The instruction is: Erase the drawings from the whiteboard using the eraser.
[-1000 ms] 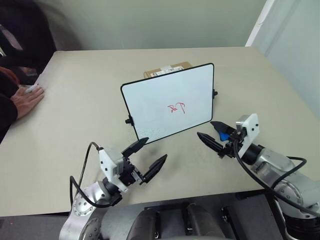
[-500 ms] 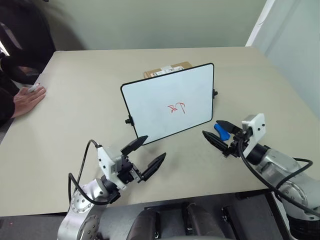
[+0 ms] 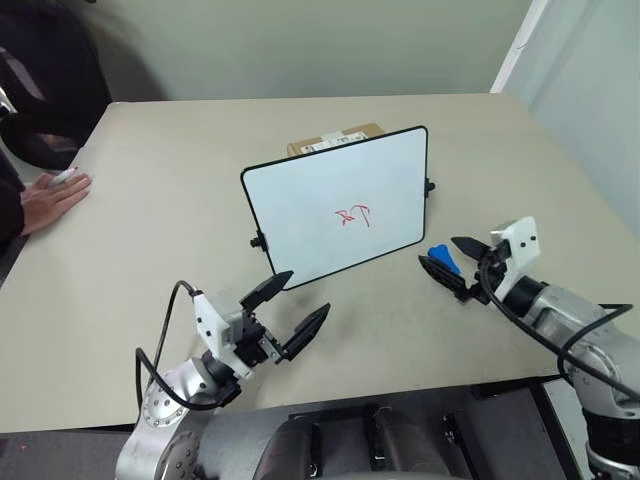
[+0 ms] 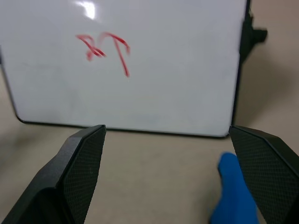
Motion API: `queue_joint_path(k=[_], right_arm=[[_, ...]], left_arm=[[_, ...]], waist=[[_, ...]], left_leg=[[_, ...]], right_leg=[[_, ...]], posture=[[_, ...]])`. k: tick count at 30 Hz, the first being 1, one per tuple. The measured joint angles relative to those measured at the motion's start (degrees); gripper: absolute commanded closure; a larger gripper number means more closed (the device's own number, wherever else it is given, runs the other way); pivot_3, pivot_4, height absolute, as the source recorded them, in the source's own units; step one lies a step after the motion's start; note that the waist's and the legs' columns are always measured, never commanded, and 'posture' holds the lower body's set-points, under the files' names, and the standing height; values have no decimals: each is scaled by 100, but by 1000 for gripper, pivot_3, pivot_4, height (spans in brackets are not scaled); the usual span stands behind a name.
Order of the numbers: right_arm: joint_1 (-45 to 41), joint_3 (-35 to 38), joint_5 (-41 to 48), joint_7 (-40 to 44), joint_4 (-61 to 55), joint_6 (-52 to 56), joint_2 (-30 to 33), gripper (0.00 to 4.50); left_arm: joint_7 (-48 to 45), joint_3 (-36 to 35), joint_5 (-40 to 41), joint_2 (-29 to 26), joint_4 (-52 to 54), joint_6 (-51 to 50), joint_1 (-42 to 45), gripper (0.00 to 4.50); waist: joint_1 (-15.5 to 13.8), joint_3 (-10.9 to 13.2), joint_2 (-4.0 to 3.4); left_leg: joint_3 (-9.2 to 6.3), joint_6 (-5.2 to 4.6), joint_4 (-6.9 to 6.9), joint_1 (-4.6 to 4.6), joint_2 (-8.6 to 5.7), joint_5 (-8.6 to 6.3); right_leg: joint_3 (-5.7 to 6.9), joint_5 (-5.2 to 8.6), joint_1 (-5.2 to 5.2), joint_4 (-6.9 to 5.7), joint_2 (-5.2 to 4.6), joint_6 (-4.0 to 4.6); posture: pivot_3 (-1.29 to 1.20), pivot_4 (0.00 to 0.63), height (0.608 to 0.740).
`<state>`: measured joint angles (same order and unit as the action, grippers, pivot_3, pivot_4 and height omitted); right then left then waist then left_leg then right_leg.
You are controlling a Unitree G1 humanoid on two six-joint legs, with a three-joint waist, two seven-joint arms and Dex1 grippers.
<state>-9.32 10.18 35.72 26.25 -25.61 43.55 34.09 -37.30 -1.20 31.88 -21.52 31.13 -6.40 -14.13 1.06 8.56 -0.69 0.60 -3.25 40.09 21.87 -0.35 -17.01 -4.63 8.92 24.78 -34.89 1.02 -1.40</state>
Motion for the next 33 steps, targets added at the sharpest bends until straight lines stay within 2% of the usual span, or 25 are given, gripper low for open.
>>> queue_joint_path(k=[7, 19, 22, 27, 33], right_arm=[[-687, -279, -470, -496, 942, 832, 100, 41], [-1253, -737, -1138, -599, 1798, 1076, -64, 41], [-1279, -750, -1230, -599, 1820, 1094, -80, 579], [-1279, -748, -1321, -593, 1820, 1105, -80, 2239], [-1140, -727, -1290, -462, 1565, 1079, -125, 2239]], left_arm=[[25, 36, -28, 5, 23, 0, -128, 0], [56, 91, -83, 23, 108, 6, -288, 0], [112, 81, -118, 24, 165, 25, -319, 0], [155, -33, -145, 18, 176, 61, -340, 0], [169, -184, -179, -1, 230, 119, -327, 0]], waist=[[4, 0, 0], [1, 0, -1], [6, 0, -1], [9, 0, -1], [4, 0, -1]], left_leg=[[0, -2, 0, -1, 0, -1], [0, -6, 0, 0, 1, -4], [0, -7, 0, -1, 0, -4], [0, -11, 0, -1, 1, -7], [0, -10, -1, 0, 1, -6]], right_leg=[[0, -1, 4, -3, -1, -2], [2, 0, 8, -4, -1, -2], [2, 0, 6, -3, -1, -1], [2, -2, 6, -6, -1, 0], [2, -1, 6, -4, 0, 1]], posture=[[0, 150, 740], [0, 150, 740], [0, 150, 740], [0, 150, 740], [0, 150, 740]])
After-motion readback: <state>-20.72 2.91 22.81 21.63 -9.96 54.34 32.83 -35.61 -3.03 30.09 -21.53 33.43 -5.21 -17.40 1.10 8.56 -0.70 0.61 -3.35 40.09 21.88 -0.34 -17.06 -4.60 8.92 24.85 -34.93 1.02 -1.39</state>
